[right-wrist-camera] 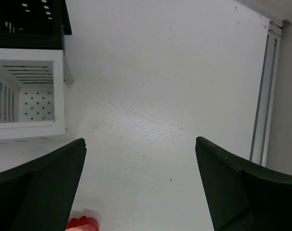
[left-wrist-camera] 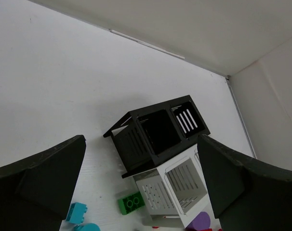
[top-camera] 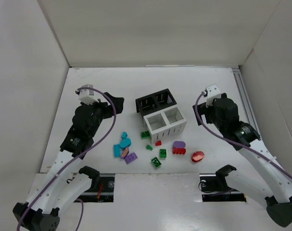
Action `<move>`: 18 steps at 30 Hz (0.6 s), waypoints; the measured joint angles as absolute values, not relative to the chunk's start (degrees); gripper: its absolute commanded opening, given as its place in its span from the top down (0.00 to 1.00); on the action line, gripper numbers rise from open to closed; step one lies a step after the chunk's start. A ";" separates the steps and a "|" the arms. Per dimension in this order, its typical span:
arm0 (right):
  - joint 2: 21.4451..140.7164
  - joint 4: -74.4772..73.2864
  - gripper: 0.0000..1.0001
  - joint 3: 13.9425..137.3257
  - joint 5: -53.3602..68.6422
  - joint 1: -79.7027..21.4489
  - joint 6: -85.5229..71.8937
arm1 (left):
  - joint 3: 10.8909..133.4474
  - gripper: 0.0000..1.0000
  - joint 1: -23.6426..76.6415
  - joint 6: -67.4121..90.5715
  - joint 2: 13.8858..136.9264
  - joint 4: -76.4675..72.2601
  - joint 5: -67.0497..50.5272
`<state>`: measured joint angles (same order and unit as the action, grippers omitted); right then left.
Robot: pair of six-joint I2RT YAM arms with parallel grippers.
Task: Sort the legos into containers by color
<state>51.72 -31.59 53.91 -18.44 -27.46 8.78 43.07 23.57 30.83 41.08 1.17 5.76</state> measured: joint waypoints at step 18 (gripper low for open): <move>47.90 -40.66 0.00 47.03 -16.36 -30.09 -1.48 | 41.12 0.00 23.57 30.92 44.47 2.52 2.63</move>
